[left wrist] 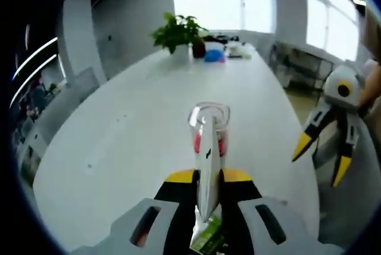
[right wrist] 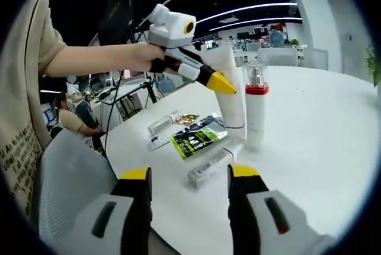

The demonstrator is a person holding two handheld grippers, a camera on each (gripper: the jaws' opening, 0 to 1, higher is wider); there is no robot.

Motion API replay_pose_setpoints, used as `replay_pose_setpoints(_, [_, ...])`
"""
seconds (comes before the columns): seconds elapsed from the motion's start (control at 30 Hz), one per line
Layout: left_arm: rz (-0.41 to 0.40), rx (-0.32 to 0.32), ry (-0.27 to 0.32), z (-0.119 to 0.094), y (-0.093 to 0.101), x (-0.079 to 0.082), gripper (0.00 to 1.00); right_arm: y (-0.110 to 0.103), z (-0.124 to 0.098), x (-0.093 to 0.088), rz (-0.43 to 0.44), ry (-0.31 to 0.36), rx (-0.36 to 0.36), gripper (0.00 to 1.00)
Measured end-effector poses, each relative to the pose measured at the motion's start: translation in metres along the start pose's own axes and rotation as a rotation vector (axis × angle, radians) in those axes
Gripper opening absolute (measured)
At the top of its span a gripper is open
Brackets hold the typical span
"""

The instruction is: Arrange the skincare products in the storage area until every visible bottle or jar stands upright without overlapping.

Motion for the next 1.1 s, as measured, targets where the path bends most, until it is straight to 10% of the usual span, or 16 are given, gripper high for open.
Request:
replay_pose_setpoints(0.77, [0.027,-0.026,-0.006,0.011,0.002,-0.002,0.11,0.034,-0.009,0.002,0.033,0.055,-0.189,0.99])
replay_pose_setpoints(1.1, [0.048,-0.032,-0.009,0.007,0.008,0.0,0.13,0.041,-0.014,0.003,0.053,0.072,-0.229,0.99])
Point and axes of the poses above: the point that each gripper's makers call its tool centre point, and the gripper's own axes: z roughly forward along the fingers, y roughly to its right, x roughly out of its top, the point moved 3 cm from there along -z, roughly backward along the fingers, and after that the axes turned 1 degree about z, right-handed, at the moved point
